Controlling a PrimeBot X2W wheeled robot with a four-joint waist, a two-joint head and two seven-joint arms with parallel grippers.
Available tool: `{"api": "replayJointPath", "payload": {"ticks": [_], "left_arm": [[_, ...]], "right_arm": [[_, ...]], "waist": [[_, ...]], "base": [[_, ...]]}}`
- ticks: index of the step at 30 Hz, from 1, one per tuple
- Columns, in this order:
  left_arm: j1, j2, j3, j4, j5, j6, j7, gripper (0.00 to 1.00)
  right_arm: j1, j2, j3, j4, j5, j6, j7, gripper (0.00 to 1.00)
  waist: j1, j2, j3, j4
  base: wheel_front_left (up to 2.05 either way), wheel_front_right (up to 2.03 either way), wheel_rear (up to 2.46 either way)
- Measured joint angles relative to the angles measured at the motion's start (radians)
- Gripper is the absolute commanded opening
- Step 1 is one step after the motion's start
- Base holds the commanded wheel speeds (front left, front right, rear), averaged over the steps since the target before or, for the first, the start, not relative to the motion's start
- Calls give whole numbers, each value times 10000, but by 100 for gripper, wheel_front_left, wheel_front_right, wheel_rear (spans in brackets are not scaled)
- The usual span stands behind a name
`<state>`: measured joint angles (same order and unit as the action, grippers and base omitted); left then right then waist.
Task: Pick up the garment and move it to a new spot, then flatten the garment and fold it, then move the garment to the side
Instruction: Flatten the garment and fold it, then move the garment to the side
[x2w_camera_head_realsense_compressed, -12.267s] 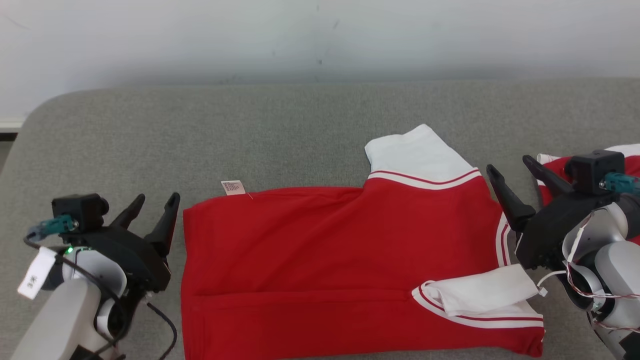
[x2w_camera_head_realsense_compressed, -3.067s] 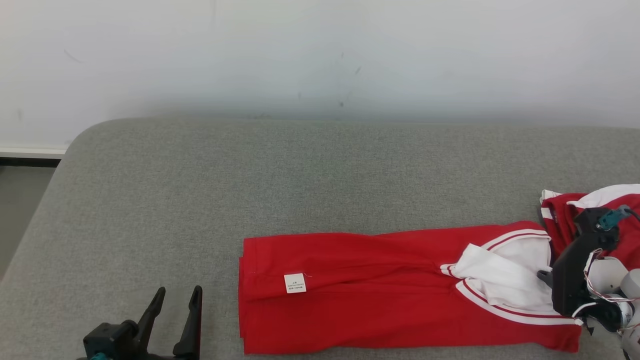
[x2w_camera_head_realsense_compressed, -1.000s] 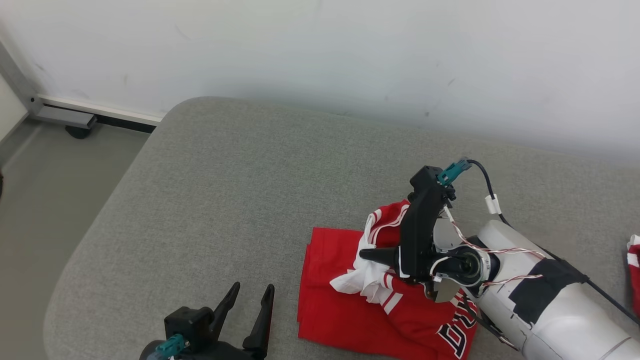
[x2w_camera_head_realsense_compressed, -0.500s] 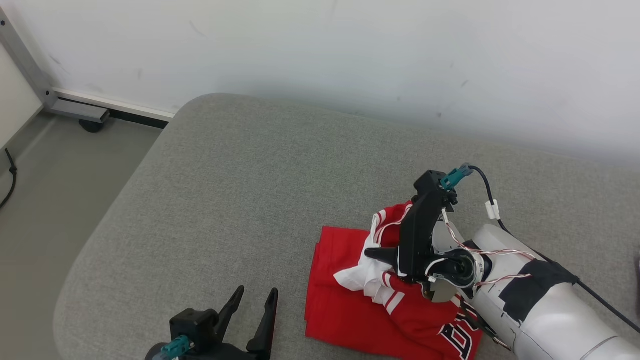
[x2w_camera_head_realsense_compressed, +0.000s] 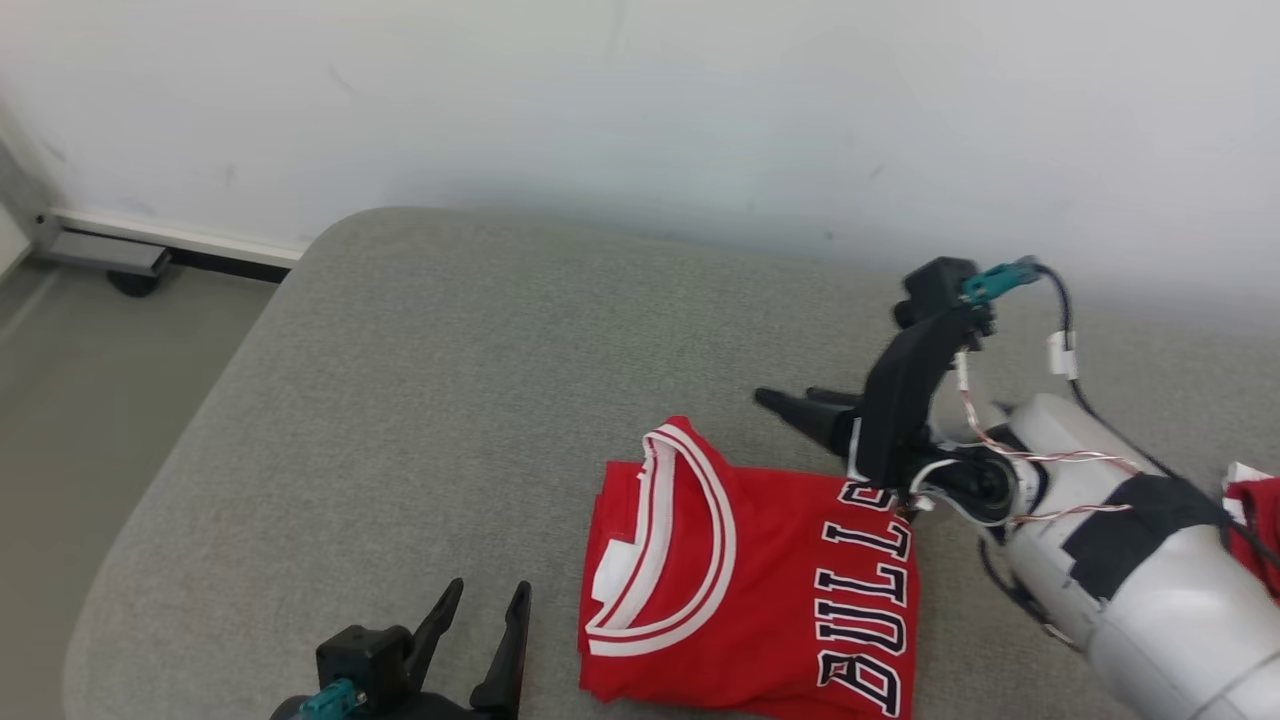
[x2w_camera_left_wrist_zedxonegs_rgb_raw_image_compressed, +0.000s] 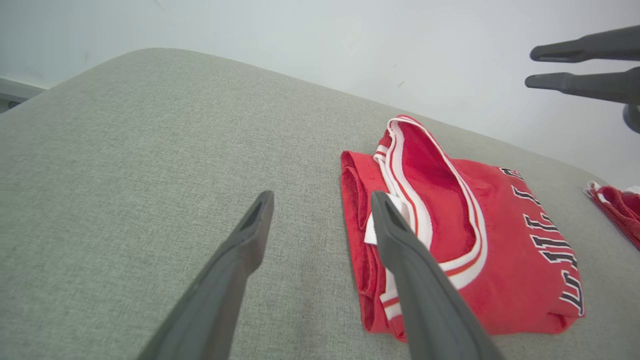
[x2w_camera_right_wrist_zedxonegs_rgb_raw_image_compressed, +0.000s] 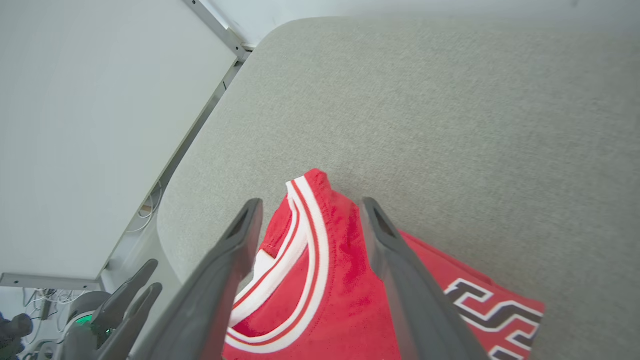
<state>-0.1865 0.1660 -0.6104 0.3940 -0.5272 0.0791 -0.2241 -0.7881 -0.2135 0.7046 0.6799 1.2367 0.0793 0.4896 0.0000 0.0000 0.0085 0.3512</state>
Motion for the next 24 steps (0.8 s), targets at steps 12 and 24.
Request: {"api": "replayJointPath", "payload": {"ticks": [12, 24], "left_arm": [[351, 265, 219, -360, 6, 98, -69, 100], [150, 221, 123, -483, 155, 98, -69, 100]], "right_arm": [[1917, -1808, 602, -1639, -1225, 2, -989, 100], [2729, -2086, 485, -2132, -709, -253, -788, 100]], "waist": [[0, 0, 64, -978], [0, 0, 214, -1148]], "base": [[0, 0, 0], [0, 0, 0]]}}
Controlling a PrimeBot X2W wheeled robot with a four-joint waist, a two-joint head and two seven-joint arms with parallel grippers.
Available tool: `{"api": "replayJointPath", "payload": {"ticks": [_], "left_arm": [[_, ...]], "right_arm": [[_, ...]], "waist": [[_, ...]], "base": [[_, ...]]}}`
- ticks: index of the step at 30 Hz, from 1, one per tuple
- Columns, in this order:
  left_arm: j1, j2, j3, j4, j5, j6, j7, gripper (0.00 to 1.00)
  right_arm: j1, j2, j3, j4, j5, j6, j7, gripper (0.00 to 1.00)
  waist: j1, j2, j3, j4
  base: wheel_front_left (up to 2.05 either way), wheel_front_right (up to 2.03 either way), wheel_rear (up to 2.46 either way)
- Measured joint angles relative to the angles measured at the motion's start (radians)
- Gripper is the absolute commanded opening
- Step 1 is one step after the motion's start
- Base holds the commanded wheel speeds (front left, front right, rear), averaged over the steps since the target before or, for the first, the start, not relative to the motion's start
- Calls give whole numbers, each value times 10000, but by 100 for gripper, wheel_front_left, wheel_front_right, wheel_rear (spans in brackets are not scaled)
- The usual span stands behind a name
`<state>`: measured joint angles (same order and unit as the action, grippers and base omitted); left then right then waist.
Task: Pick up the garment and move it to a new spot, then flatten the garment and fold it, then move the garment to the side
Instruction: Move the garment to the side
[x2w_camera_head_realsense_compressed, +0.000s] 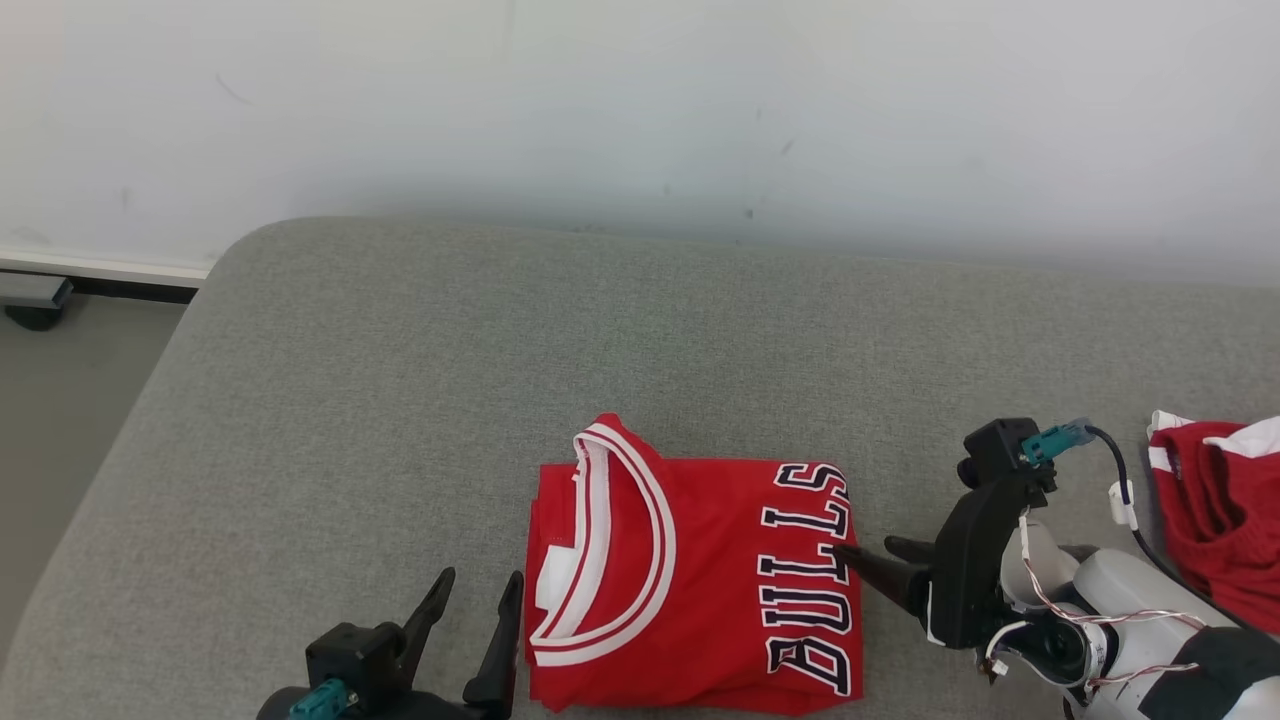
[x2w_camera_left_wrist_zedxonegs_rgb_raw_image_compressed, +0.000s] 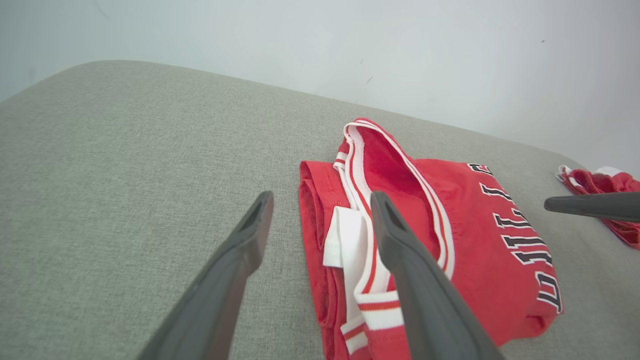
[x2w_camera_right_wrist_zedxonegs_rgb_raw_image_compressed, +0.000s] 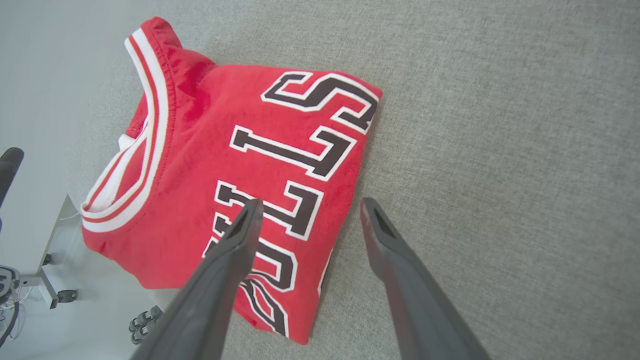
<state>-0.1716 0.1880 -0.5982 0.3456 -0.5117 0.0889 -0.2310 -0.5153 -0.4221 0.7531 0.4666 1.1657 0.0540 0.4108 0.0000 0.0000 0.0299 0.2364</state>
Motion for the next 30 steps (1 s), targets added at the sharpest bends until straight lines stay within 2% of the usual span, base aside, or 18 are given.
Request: {"api": "replayJointPath", "payload": {"ticks": [16, 22, 30], "left_arm": [[-168, 121, -38, -92, 654, 171, -75, 100], [-138, 564, 391, -88, 1083, 267, -86, 100], [298, 972, 1394, -90, 1049, 343, -90, 100]], "right_arm": [[166, 119, 278, 556, 291, -886, 1356, 100], [151, 345, 286, 769, 499, -993, 1567, 100], [164, 443, 276, 874, 631, -1083, 1712, 100]], "waist": [[0, 0, -63, 566], [0, 0, -110, 651], [0, 0, -167, 710]], "base": [[0, 0, 0], [0, 0, 0], [0, 0, 0]]}}
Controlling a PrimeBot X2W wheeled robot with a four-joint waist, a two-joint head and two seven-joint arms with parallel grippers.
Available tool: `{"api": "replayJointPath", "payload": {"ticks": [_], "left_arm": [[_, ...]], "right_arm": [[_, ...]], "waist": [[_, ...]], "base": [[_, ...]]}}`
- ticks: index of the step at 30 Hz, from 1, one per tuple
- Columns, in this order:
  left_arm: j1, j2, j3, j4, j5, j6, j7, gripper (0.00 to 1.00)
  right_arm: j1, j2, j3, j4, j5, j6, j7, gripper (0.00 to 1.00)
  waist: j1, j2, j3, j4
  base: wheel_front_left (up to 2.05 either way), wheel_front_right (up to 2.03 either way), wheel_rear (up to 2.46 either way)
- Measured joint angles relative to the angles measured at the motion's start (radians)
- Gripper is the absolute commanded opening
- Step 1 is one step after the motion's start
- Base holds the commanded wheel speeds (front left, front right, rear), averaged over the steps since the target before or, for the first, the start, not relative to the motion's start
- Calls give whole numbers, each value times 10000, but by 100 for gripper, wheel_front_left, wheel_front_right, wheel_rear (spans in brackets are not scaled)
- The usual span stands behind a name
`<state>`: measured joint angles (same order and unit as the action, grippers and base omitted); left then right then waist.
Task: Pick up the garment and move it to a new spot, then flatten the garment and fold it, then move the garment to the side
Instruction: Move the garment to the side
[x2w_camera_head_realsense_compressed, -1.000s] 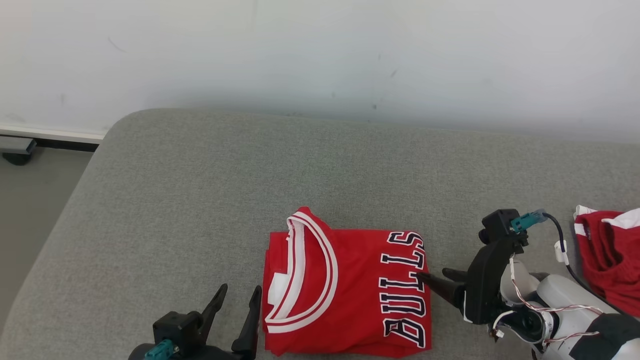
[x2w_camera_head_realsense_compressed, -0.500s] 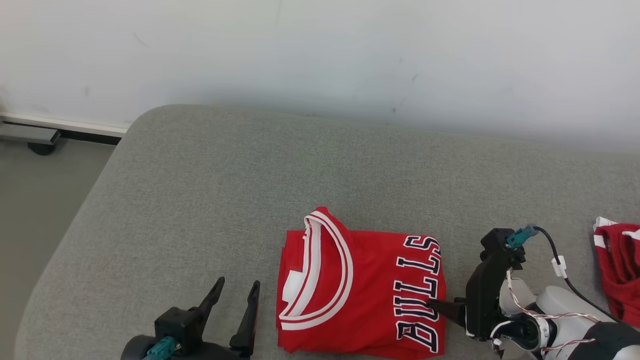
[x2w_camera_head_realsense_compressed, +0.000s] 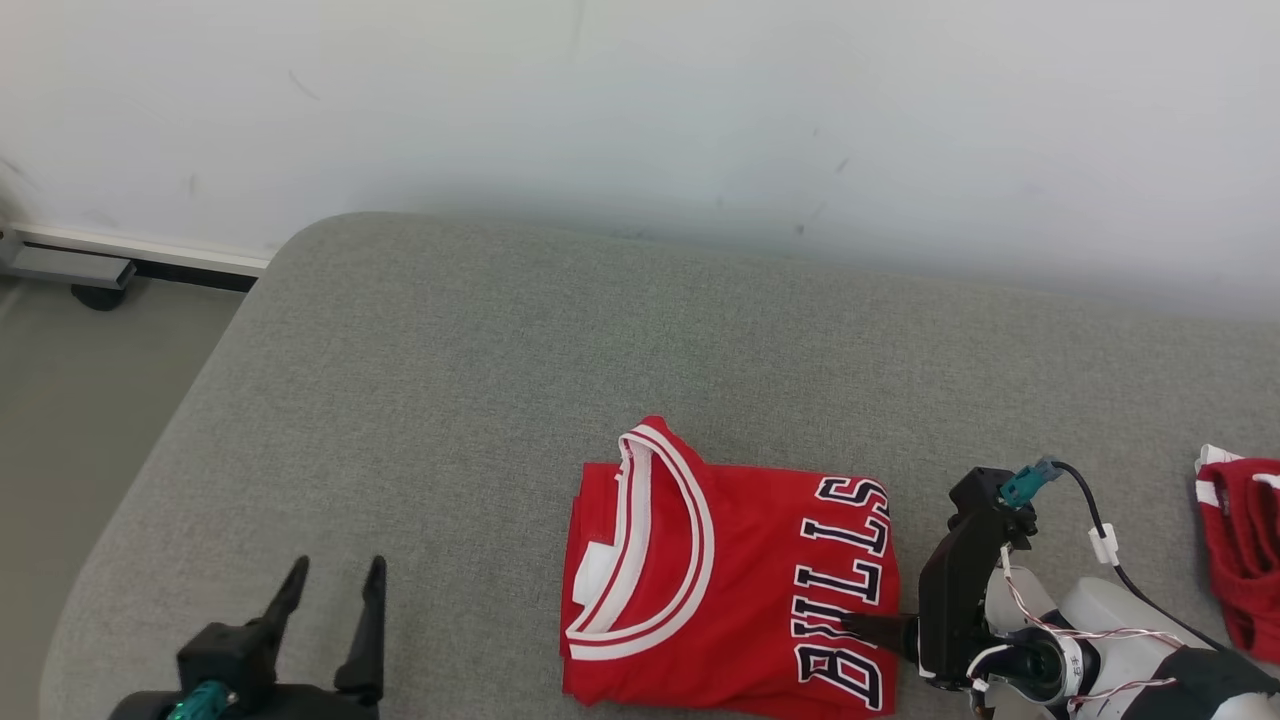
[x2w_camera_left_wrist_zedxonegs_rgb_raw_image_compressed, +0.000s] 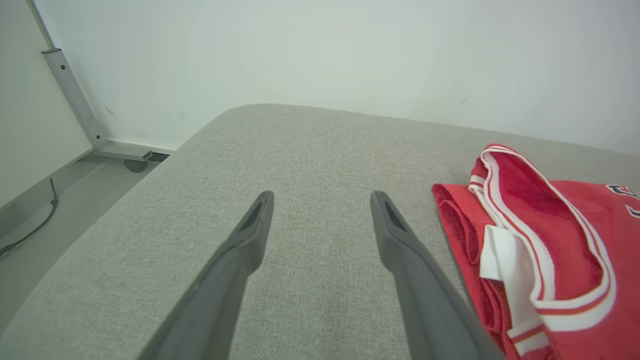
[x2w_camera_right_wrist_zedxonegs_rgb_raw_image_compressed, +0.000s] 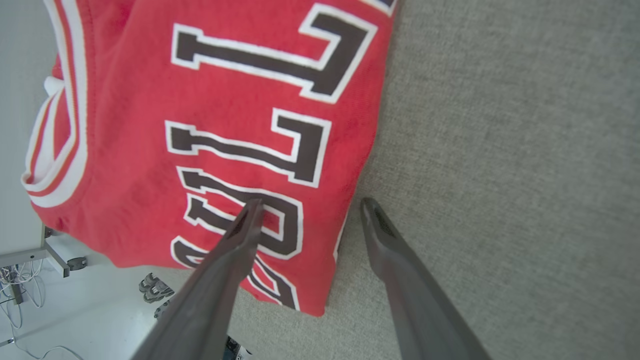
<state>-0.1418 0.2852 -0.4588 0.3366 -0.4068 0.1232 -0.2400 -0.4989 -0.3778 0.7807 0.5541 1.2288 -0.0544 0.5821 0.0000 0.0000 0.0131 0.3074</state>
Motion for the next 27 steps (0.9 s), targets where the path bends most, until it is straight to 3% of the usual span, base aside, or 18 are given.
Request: {"api": "replayJointPath", "payload": {"ticks": [10, 16, 18, 20, 21, 22, 27], "left_arm": [[163, 42, 1411, 165, 142, 6, -71, 100], [572, -257, 2130, 155, 407, 6, -75, 100], [593, -332, 2288, 113, 570, 8, -75, 100], [598, -410, 2401, 44, 654, 8, -75, 100], [614, -458, 2443, 13, 675, 8, -75, 100], [656, -508, 2470, -33, 696, 8, -77, 100], [857, -713, 2500, -261, 780, 8, -86, 100]], "right_arm": [[18, 125, -33, 102, 115, -82, 25, 100], [13, 171, 25, 226, 113, -86, 173, 98], [13, 171, 77, 257, 111, -86, 234, 74], [15, 167, 109, 282, 111, -86, 265, 8], [20, 169, 105, 291, 113, -84, 261, 8], [21, 176, 94, 313, 115, -84, 257, 0], [13, 217, 8, 416, 117, -82, 199, 0]], "waist": [[0, 0, -35, 29], [0, 0, -60, -6], [0, 0, -71, -13], [0, 0, -82, -11], [0, 0, -86, -9], [0, 0, -89, -5], [0, 0, -91, 10]], "base": [[0, 0, 0], [0, 0, 0], [0, 0, 0], [0, 0, 0], [0, 0, 0], [0, 0, 0], [0, 0, 0]]}}
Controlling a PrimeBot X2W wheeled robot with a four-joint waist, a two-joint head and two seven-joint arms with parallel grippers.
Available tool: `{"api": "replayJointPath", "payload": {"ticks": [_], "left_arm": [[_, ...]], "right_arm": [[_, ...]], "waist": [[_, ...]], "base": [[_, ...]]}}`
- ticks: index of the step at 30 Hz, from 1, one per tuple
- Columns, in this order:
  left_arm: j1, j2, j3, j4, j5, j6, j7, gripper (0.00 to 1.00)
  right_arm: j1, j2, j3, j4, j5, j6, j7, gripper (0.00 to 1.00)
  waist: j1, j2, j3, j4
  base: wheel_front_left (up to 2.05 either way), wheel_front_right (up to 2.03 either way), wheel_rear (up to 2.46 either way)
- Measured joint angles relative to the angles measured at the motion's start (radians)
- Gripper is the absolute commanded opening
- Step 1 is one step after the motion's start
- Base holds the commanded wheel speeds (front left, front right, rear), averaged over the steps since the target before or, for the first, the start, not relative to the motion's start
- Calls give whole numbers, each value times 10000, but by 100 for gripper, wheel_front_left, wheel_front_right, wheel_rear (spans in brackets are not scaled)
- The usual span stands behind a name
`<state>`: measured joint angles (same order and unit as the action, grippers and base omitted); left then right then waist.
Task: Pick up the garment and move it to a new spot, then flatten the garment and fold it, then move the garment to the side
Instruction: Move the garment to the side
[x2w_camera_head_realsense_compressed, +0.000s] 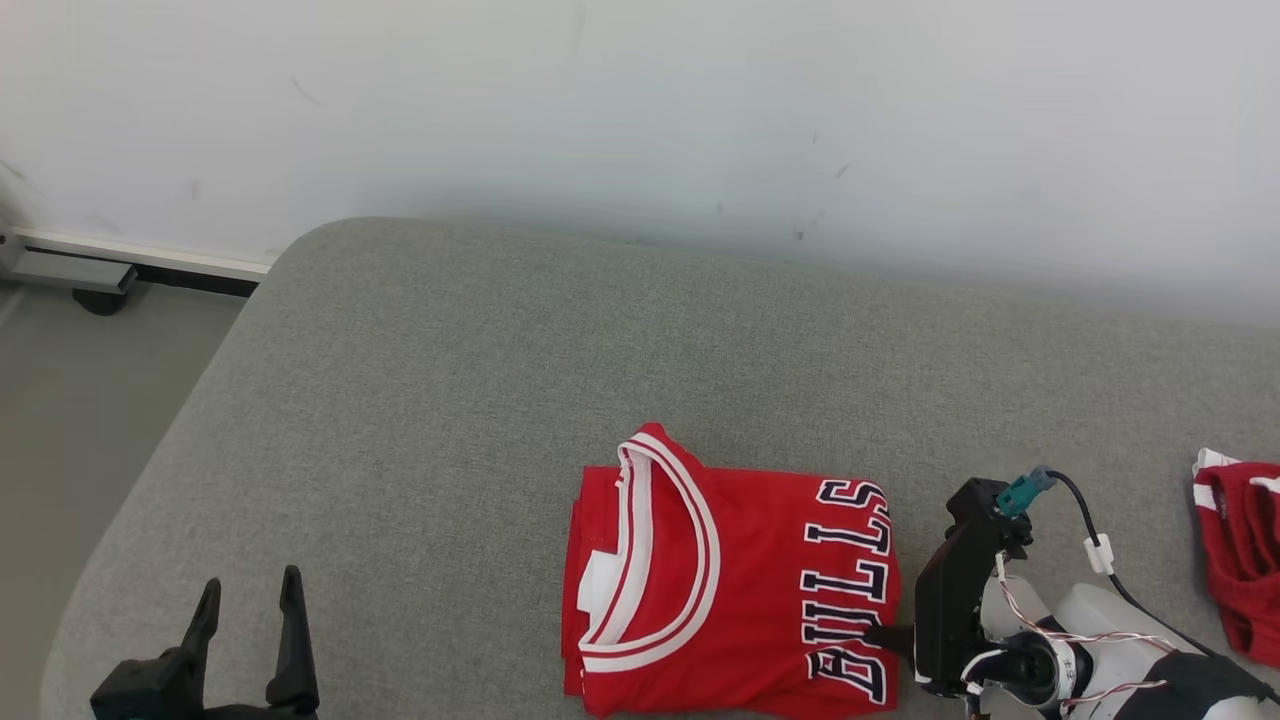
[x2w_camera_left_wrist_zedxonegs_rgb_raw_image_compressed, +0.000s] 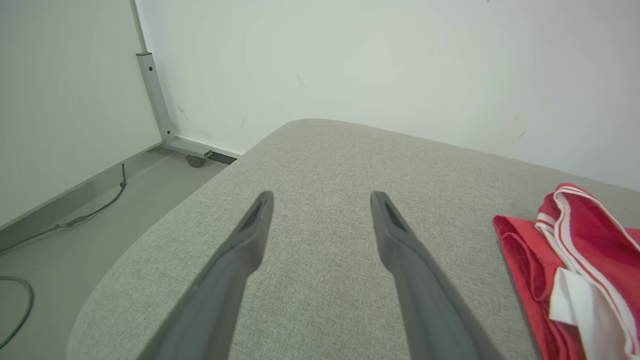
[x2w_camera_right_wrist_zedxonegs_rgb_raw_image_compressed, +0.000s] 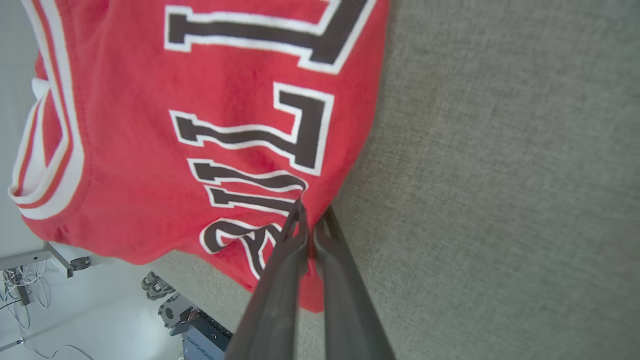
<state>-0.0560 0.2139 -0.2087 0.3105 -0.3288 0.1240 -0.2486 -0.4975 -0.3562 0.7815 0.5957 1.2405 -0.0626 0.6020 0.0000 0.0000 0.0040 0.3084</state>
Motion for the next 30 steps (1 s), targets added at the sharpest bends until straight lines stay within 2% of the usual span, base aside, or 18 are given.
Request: {"api": "replayJointPath", "payload": {"ticks": [9, 23, 30], "left_arm": [[332, -98, 349, -332, 176, 0, -4, 100], [533, -217, 297, -763, 205, 0, -17, 100], [534, -165, 238, -934, 205, -12, 19, 100]], "right_arm": [[-488, -81, -313, 104, -107, 104, -416, 0], [-1729, -1273, -744, -36, -487, 353, -623, 0], [-2575, -1697, -907, -6, -706, 362, -562, 0]], "waist": [[0, 0, 20, -128], [0, 0, 2, -1030], [0, 0, 28, -1560]], "base": [[0, 0, 0], [0, 0, 0], [0, 0, 0]]}}
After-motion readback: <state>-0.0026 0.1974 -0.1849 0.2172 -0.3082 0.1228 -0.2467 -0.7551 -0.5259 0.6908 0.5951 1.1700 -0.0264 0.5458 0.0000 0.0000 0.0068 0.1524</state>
